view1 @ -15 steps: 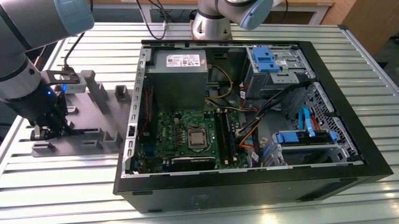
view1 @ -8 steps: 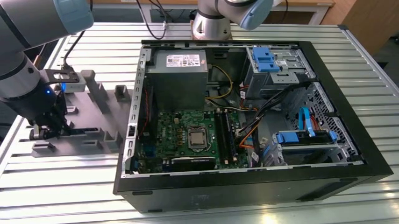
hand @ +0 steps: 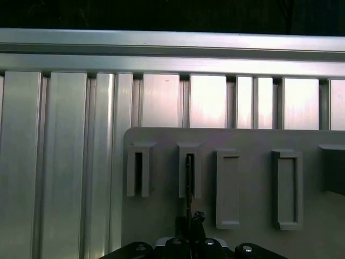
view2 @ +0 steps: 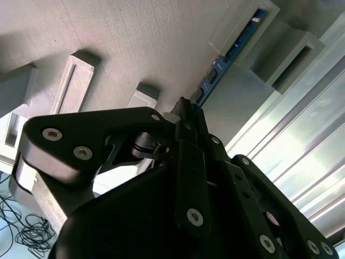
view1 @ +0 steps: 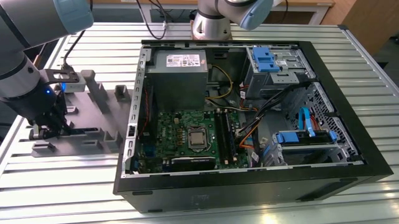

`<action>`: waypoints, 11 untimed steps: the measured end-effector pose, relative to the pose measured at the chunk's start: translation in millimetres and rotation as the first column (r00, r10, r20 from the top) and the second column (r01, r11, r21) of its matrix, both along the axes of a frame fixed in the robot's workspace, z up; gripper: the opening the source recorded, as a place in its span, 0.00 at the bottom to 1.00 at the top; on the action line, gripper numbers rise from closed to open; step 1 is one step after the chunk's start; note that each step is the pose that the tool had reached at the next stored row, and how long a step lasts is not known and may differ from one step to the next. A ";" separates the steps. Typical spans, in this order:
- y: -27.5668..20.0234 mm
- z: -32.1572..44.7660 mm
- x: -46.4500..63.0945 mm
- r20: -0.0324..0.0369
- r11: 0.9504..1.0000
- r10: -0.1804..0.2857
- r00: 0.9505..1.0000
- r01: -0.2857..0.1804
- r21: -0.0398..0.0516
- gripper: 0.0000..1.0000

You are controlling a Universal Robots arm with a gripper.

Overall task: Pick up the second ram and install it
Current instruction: 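Pick up the second ram and move it above second insertion slot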

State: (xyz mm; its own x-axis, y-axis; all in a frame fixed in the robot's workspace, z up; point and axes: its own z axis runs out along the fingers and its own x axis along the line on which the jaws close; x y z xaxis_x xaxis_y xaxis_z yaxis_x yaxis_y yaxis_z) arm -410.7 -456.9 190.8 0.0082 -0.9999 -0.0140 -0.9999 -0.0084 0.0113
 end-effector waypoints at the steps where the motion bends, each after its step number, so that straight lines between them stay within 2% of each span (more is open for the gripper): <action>1: 0.0 0.4 0.0 0.000 1.000 0.000 1.000 0.000 0.000 0.14; 11: 0.0 8.9 0.0 0.000 1.000 0.000 1.000 0.000 0.000 0.14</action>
